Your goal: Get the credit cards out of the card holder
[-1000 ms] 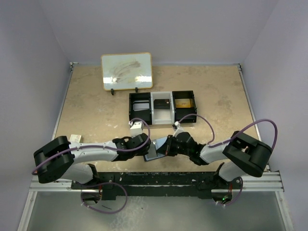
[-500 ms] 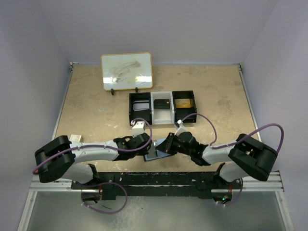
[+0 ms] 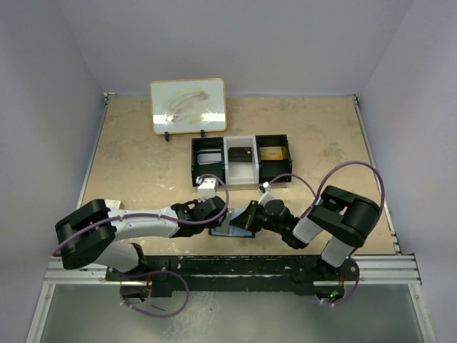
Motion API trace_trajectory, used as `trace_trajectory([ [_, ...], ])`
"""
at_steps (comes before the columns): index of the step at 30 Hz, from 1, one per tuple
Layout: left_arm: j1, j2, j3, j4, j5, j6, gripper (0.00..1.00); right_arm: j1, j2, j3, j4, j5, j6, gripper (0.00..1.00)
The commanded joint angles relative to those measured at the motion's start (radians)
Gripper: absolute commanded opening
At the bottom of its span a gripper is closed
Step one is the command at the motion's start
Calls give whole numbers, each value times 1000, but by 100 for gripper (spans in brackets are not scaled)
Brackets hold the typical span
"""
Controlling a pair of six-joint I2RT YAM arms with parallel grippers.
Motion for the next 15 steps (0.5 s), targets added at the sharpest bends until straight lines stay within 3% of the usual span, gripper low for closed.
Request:
trace_trajectory([
  [1,-11,38,-3,-35,71,12,0,10,0,-28,111,-34,42,0],
  [7,-14,32,-14,-46,60,4,0,8,-126,-22,-112,61,47,0],
  [14,-14,39,26,-101,77,19,0,8,-292,99,-474,130,38,0],
  [15,-14,37,34,-115,74,25,0,8,-308,105,-500,150,37,8],
])
